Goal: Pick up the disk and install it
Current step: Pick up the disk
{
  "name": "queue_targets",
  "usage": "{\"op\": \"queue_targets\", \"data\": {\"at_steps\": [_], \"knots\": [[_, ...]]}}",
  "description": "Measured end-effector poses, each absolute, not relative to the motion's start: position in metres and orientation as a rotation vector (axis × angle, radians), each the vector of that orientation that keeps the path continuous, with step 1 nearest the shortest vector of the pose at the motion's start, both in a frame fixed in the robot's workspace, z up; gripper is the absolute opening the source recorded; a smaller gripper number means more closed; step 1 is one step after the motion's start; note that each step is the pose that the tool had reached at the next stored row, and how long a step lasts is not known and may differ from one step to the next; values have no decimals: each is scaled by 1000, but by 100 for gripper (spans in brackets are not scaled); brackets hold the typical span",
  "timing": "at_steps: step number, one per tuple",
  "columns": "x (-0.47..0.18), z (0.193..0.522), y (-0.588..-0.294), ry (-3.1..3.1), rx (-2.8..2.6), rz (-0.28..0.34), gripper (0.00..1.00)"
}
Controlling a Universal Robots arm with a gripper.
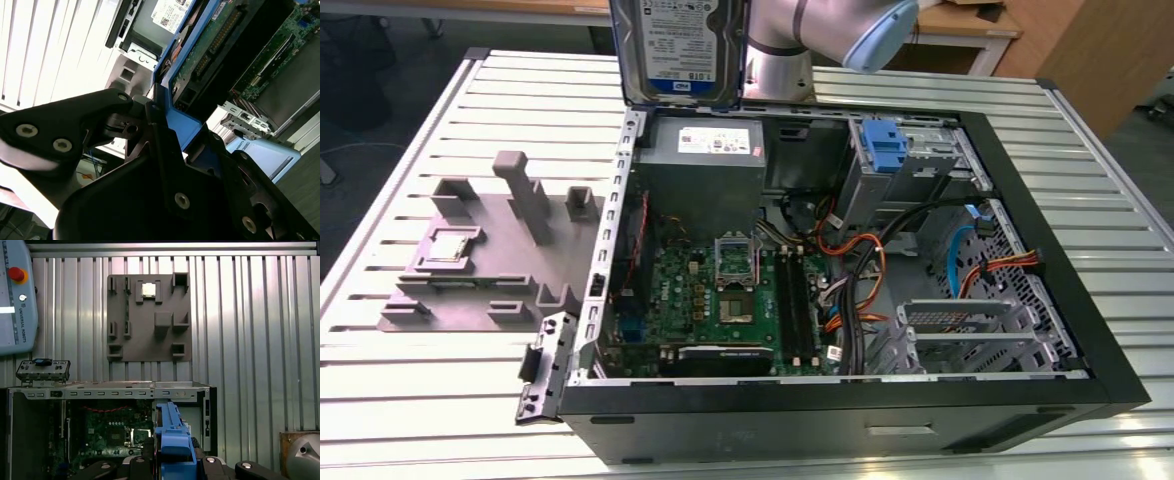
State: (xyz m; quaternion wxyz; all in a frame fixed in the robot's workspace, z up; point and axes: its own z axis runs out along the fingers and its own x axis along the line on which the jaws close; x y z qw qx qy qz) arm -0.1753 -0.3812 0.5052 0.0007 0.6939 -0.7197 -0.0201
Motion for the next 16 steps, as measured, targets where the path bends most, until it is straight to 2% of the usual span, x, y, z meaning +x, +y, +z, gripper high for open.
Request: {"op": "queue_targets", "data": {"at_steps": [16], "knots": [[-174, 505, -388, -2258, 2177, -58, 37]]}}
